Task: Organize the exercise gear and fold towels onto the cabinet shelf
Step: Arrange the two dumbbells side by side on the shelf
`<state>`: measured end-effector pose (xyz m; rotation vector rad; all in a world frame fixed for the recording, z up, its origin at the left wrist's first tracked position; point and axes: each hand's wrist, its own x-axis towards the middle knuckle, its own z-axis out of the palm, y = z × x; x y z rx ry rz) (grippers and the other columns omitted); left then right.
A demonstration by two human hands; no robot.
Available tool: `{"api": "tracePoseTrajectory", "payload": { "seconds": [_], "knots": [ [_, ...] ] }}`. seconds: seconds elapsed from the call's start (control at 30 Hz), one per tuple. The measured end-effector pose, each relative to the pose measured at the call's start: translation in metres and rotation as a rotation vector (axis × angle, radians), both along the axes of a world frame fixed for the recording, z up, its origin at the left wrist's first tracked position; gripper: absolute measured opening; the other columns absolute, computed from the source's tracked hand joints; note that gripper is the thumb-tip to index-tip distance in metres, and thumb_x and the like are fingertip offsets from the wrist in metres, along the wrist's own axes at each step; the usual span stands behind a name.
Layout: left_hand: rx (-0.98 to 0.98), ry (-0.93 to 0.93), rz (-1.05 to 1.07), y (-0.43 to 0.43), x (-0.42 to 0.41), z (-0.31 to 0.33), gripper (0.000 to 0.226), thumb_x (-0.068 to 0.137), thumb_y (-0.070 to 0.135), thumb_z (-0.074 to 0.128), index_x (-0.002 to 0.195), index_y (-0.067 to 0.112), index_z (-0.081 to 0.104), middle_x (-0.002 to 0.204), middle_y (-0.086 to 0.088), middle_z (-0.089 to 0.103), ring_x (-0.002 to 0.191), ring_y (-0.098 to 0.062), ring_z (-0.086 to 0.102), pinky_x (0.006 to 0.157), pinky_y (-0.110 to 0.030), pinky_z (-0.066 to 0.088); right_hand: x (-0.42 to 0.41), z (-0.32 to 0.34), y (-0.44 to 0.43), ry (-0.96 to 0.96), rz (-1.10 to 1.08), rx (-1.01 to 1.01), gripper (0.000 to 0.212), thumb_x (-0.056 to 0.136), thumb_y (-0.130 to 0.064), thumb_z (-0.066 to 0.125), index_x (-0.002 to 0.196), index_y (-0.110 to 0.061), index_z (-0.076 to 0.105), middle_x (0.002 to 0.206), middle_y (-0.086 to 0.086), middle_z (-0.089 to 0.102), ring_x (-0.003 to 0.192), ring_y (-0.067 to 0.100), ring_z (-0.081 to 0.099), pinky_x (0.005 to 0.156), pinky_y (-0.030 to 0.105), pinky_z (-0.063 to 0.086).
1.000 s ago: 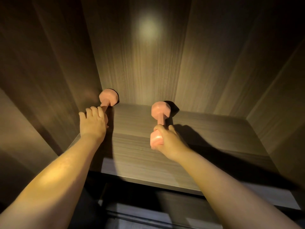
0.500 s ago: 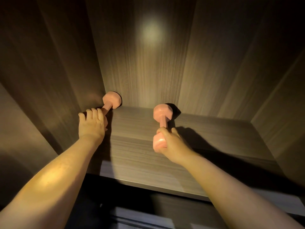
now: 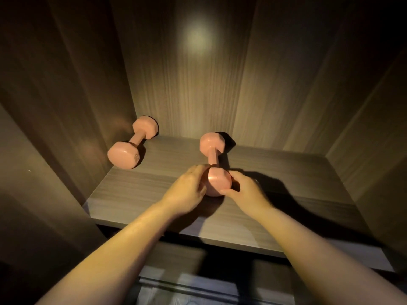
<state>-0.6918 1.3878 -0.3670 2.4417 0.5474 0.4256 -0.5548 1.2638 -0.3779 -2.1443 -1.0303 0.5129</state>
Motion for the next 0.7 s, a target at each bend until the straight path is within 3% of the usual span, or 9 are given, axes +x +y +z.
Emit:
{"api": "tracePoseTrajectory", "payload": {
  "seconds": [0.07, 0.2, 0.4, 0.7],
  "knots": [
    [-0.026, 0.017, -0.005, 0.001, 0.002, -0.001, 0.055, 0.092, 0.019, 0.058, 0.143, 0.021, 0.038, 0.134, 0.0, 0.051, 0.12, -0.015, 0.051, 0.098, -0.025, 0.041, -0.002, 0.0, 0.002, -0.028, -0.015, -0.022, 0.057, 0.087, -0.025, 0.069, 0.14, -0.027, 0.048, 0.135, -0.004, 0.056, 0.127, 0.017, 0.05, 0.106, 0.046, 0.043],
    [-0.014, 0.015, 0.026, 0.013, -0.005, -0.001, 0.05, 0.096, 0.033, 0.056, 0.142, 0.019, 0.041, 0.133, -0.001, 0.053, 0.117, -0.014, 0.052, 0.095, -0.025, 0.042, -0.012, -0.002, 0.016, -0.057, -0.014, -0.025, 0.057, 0.086, -0.028, 0.07, 0.139, -0.028, 0.048, 0.133, -0.004, 0.058, 0.126, 0.019, 0.051, 0.105, 0.045, 0.044],
    [0.034, 0.062, 0.122, 0.041, -0.032, 0.006, 0.045, 0.097, 0.027, 0.055, 0.139, 0.015, 0.045, 0.131, -0.005, 0.056, 0.118, -0.019, 0.053, 0.094, -0.028, 0.042, -0.038, -0.001, 0.052, -0.114, 0.041, 0.008, 0.054, 0.089, -0.023, 0.068, 0.14, -0.023, 0.049, 0.132, 0.0, 0.059, 0.127, 0.021, 0.049, 0.102, 0.037, 0.039],
    [0.123, 0.113, 0.214, 0.06, -0.063, 0.01, 0.046, 0.097, 0.025, 0.056, 0.14, 0.014, 0.047, 0.128, -0.006, 0.06, 0.113, -0.022, 0.056, 0.094, -0.035, 0.046, -0.069, -0.001, 0.086, -0.07, 0.088, 0.014, 0.059, 0.092, -0.022, 0.065, 0.146, -0.021, 0.041, 0.141, 0.003, 0.052, 0.134, 0.025, 0.042, 0.109, 0.041, 0.036]
  ]
}}
